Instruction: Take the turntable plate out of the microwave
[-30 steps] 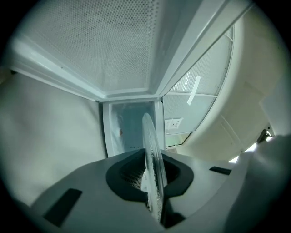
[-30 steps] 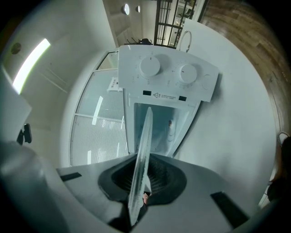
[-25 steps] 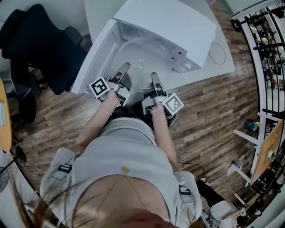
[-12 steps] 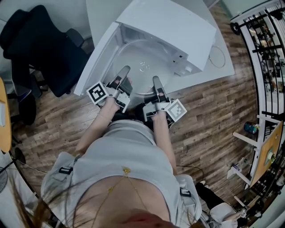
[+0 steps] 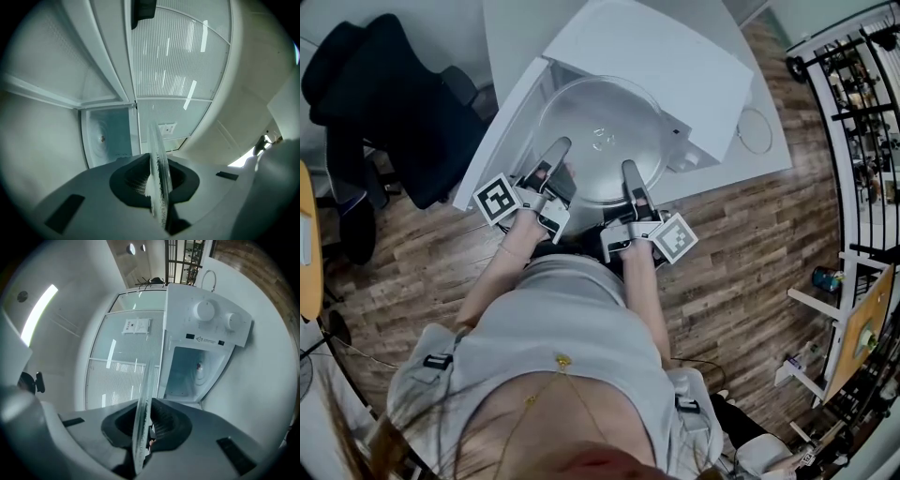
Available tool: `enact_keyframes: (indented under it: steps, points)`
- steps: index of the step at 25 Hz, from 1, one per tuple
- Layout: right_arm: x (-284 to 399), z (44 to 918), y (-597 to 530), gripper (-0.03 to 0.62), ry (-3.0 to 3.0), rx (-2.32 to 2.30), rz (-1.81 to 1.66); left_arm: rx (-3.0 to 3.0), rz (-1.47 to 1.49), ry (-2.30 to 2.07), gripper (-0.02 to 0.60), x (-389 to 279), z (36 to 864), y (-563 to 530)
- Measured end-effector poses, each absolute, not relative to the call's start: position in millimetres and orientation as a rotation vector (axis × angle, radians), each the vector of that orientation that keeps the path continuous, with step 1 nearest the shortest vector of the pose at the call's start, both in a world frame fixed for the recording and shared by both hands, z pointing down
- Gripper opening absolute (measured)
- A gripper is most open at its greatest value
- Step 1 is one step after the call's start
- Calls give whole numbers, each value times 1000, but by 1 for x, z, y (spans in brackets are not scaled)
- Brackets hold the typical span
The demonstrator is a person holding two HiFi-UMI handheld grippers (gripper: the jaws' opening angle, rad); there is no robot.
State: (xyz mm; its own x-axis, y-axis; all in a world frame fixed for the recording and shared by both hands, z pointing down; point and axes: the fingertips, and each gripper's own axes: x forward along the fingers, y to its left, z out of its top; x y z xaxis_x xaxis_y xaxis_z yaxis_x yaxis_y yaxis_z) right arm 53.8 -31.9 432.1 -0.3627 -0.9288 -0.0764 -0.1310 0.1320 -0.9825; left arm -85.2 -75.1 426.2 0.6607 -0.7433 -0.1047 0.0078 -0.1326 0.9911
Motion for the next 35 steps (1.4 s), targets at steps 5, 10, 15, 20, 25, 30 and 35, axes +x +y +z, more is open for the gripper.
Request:
enact_keyframes:
  steps: [5, 10, 15, 20, 25, 30, 35]
  points:
    - [74, 426, -66, 38, 1653, -1049, -1312, 1582, -714, -633, 48, -68, 422, -108]
    - [84, 427, -77, 38, 1642, -1040, -1331, 1594, -687, -631, 48, -58, 421, -119]
    - [90, 426, -85, 38, 1639, -1026, -1337, 1592, -682, -625, 48, -51, 419, -126]
    - [93, 428, -92, 37, 1631, -1023, -1348, 1583, -683, -624, 48, -49, 422, -132]
    - [98, 428, -99, 37, 1628, -1035, -1349, 1573, -684, -625, 48, -44, 424, -139]
    - [101, 431, -103, 38, 1602, -1037, -1355, 1563, -670, -626, 48, -41, 426, -146]
    - [114, 432, -128, 38, 1570, -1041, -1365, 1536, -655, -630, 48, -26, 428, -173]
